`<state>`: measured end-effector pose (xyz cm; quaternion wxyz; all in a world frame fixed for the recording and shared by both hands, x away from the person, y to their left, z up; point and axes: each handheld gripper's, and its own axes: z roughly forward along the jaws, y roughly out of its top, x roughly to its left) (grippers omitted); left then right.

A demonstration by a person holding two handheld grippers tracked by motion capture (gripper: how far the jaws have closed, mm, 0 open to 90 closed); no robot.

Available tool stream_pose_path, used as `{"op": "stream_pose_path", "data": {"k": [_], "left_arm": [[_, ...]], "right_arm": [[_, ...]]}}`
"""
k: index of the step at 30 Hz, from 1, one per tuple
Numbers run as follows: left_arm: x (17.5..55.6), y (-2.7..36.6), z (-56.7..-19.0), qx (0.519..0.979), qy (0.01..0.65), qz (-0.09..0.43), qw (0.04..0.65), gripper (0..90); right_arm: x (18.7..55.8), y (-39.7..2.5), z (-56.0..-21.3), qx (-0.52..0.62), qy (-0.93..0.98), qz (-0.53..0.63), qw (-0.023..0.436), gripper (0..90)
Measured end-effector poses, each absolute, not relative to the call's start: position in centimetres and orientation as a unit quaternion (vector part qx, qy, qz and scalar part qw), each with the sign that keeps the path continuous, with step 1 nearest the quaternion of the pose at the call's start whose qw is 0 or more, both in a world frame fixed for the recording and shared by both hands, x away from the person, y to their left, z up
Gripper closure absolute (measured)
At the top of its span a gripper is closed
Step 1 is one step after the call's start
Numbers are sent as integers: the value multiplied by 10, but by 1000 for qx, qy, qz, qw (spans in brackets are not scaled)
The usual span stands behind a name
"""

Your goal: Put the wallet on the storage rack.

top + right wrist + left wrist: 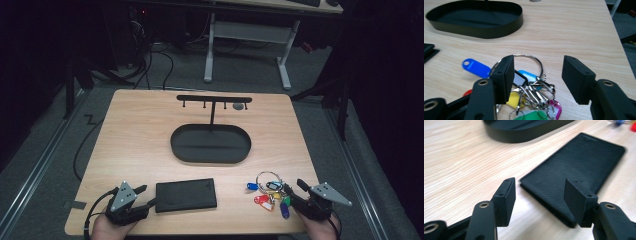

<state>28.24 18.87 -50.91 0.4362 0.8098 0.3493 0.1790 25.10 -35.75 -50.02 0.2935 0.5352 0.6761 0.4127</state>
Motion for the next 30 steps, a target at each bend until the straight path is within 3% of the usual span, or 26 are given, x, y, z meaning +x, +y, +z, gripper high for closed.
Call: {"op": "stream_pose_path", "data": {"k": [15,20,24,30], "left_arm": [[286,188,-515,819,350,188,414,431],[287,193,-517,821,358,181,407,559],[286,196,-521,832,360,177,383,828],[283,187,-527,853,342,171,356,871]], "right_arm": [[253,-366,-504,528,676,409,310,424],[255,-363,-504,522,682,410,307,424],[257,-360,-504,515,687,411,305,424],[259,-359,-503,514,686,416,305,425]]}}
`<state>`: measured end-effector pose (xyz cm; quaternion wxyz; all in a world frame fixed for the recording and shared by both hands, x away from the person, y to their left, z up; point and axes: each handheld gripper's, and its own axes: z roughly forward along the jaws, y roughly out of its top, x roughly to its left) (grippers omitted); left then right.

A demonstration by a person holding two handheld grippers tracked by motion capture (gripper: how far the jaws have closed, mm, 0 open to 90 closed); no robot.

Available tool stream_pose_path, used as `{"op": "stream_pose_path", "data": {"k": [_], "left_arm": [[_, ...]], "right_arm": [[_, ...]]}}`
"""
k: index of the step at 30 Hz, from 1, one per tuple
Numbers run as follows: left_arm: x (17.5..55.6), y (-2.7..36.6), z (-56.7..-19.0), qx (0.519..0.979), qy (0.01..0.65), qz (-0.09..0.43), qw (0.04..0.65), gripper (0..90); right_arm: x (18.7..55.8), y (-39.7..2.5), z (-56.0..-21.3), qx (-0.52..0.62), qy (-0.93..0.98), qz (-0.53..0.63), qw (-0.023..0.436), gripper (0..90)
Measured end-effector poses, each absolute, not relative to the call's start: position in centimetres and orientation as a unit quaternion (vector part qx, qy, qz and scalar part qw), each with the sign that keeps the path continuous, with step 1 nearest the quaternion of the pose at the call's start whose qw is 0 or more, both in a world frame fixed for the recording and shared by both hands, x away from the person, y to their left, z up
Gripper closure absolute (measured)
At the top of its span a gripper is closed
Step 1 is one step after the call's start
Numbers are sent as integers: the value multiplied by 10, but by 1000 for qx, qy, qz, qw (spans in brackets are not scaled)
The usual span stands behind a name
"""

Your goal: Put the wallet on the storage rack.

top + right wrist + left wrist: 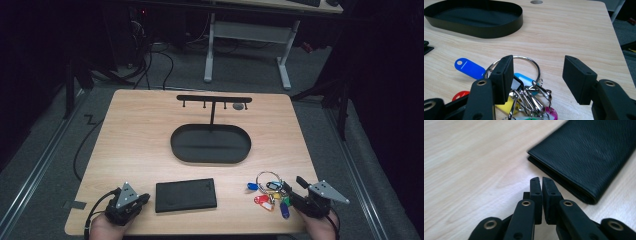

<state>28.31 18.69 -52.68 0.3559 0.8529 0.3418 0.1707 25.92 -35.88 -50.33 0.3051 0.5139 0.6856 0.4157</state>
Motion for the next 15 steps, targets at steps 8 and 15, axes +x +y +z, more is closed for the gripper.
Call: {"op": "stream_pose_path", "data": {"k": [8,15], "left_arm": [[270,176,-529,861,323,168,355,875],[255,164,-527,879,272,119,373,840]], "right_arm": [[270,-349,-503,500,694,422,299,425],[275,-344,-503,497,698,424,295,425]]}}
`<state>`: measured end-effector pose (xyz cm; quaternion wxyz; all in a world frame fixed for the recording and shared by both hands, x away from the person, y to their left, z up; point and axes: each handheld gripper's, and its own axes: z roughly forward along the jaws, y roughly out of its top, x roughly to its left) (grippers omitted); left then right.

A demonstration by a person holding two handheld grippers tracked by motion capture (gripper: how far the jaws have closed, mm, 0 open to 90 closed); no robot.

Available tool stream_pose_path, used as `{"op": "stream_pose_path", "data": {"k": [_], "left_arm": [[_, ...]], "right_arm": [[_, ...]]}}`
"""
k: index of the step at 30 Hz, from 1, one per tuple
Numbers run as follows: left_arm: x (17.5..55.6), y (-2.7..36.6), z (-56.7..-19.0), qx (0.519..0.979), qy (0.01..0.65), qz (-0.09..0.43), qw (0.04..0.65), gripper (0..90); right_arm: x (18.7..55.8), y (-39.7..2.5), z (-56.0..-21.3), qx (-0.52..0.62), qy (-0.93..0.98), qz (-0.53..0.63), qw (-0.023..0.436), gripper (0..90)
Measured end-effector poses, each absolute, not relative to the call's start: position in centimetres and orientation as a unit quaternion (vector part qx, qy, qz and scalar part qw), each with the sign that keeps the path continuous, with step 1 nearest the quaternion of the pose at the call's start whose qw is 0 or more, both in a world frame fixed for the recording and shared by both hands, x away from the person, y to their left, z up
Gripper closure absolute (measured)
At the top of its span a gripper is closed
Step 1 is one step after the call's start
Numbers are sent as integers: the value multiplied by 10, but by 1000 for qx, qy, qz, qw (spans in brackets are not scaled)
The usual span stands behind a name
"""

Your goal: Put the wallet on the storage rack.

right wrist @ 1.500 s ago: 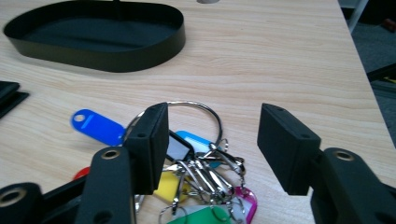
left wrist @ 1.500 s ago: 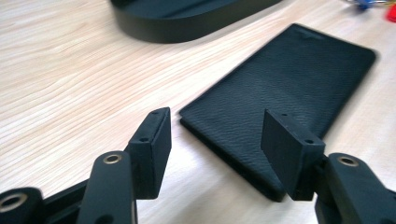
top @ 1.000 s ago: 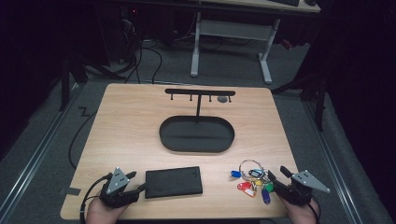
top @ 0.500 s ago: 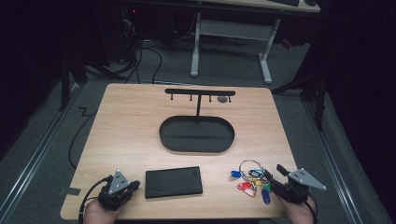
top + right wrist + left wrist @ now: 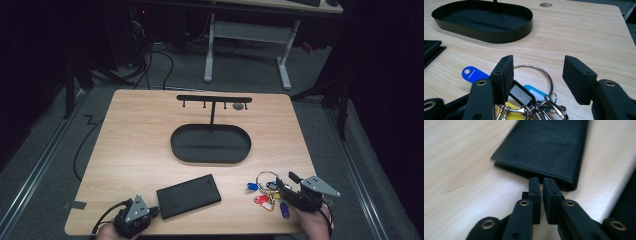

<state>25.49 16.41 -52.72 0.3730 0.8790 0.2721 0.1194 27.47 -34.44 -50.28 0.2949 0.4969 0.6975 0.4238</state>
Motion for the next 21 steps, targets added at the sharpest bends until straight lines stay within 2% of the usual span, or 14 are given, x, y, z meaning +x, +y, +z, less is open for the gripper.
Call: {"op": "stream_pose_path", "data": {"k": [4,10,16,21], "left_arm": [[251,162,-522,881,260,129,373,820],[258,180,-509,842,295,126,433,828],[266,119,-505,861,238,125,432,780],[272,76,-510,885,201,125,401,836]], "right_arm": [[273,-345,-502,497,696,424,297,425],[266,-353,-504,505,692,420,300,425],[260,-359,-506,515,687,416,300,426],[256,-361,-505,518,685,414,303,426]]}}
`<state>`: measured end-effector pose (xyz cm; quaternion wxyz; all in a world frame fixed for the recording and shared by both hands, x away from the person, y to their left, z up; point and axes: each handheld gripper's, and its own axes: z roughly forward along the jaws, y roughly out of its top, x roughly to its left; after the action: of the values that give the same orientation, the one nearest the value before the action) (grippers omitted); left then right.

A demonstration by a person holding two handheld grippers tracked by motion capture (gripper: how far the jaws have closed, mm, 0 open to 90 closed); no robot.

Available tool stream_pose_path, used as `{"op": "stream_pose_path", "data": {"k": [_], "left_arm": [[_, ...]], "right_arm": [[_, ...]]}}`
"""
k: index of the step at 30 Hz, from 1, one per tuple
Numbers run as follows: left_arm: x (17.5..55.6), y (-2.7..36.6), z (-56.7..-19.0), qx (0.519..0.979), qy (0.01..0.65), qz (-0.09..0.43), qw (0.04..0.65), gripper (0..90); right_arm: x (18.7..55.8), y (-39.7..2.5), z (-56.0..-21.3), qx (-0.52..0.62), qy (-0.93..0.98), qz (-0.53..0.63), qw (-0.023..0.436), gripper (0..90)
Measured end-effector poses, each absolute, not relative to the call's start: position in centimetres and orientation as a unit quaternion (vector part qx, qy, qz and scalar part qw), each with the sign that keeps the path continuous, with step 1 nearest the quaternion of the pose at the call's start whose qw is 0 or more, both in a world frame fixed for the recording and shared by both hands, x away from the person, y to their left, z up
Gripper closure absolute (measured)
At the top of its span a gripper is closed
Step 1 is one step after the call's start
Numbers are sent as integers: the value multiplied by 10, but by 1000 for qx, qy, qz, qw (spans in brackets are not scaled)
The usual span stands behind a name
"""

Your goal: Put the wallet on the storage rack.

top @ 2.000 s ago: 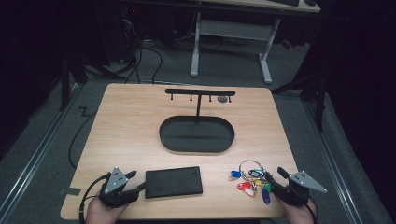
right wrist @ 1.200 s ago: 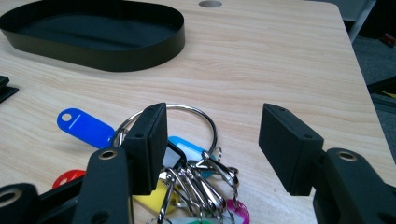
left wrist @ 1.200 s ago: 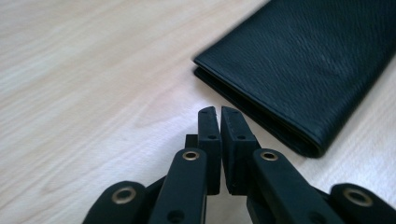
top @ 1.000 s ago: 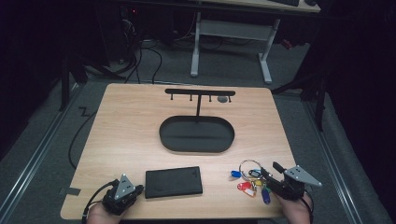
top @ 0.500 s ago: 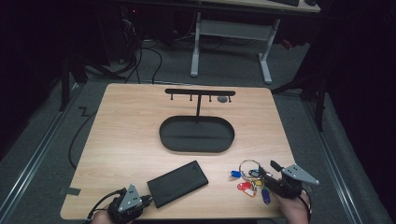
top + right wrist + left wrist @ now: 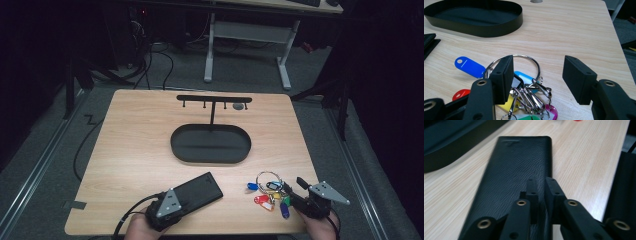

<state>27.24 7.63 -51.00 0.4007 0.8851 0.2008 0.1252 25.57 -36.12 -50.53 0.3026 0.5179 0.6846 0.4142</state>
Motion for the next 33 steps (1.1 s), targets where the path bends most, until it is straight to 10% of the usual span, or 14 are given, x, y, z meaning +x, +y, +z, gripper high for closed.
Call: {"op": "stream_pose_path", "data": {"k": [24,33], "left_arm": [[288,71,-517,878,233,144,393,898],[316,128,-513,828,327,206,406,830]], "right_arm": [[261,-357,-508,514,692,416,290,426],[260,-361,-508,518,688,419,288,426]]}}
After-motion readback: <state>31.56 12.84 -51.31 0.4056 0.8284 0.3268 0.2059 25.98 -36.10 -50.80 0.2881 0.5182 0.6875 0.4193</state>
